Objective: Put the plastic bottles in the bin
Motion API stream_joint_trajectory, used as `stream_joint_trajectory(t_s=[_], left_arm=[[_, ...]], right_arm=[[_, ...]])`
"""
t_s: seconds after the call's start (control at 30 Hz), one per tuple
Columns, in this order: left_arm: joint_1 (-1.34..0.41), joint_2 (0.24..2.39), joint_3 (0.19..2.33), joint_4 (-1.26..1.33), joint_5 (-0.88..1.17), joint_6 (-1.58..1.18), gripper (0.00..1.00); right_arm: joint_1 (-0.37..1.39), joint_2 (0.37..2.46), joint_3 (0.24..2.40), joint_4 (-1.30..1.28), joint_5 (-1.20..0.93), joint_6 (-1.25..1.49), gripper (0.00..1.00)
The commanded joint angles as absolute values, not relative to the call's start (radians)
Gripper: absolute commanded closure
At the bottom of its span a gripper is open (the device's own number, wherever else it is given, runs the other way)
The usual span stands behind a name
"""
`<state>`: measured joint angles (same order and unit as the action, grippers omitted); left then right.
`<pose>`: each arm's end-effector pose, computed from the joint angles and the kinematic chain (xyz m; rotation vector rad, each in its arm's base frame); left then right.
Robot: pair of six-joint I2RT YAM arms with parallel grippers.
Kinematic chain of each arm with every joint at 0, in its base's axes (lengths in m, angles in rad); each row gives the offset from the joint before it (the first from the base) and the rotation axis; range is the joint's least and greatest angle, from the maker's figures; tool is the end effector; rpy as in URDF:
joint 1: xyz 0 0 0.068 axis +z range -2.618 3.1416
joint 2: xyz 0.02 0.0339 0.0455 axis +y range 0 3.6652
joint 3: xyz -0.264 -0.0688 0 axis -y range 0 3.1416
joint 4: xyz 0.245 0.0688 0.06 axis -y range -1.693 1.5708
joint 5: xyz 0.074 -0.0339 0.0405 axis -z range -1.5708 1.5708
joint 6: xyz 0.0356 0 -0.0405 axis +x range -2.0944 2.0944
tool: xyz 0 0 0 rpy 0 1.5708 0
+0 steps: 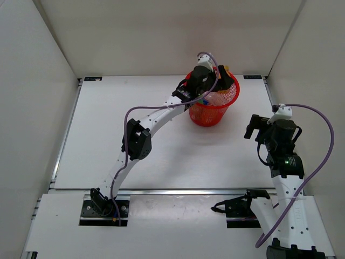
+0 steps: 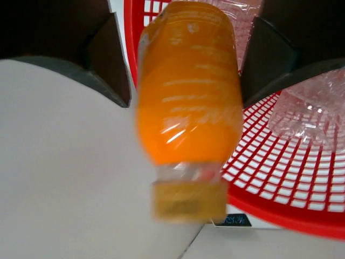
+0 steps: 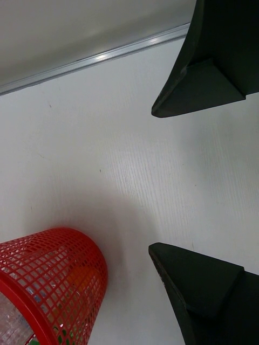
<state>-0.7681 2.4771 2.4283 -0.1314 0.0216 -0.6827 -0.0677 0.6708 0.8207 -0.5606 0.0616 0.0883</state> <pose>0.4190 -0.4058 0.3046 0.0971 1.8760 -1.0549 0.1464 -0.0121 0.3298 0.1942 1.9714 -0.0477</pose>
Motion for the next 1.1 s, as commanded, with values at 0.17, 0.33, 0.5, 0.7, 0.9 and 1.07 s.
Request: stream_joint_trajectory(t_s=[0.17, 0.33, 0.5, 0.7, 0.9, 1.07], left_arm=[[-0.782, 2.26, 2.396, -0.208, 0.063, -0.598, 0.01], [-0.773, 1.911, 2.028, -0.348, 0.002, -0.499, 0.02], [-0.657, 1.449, 1.4, -0.488, -0.146, -0.515, 0.01], [-0.396, 0.984, 1.073, -0.938, -0.33, -0.485, 0.01], [-0.285, 0.763, 0.954, -1.02, -0.356, -0.466, 0.01], [-0.327, 0.727, 0.959, -1.023, -0.388, -0.477, 0.01]], right_arm=[[-0.046, 0.666, 0.827, -0.554, 0.104, 0.133, 0.0], [-0.057, 0.678, 0.847, -0.594, 0.13, 0.133, 0.0], [-0.077, 0.701, 0.827, -0.653, 0.121, 0.149, 0.01], [-0.126, 0.794, 0.842, -0.791, 0.095, 0.198, 0.01], [-0.135, 0.773, 0.818, -0.811, 0.019, 0.236, 0.01], [-0.094, 0.782, 0.83, -0.844, 0.048, 0.275, 0.01]])
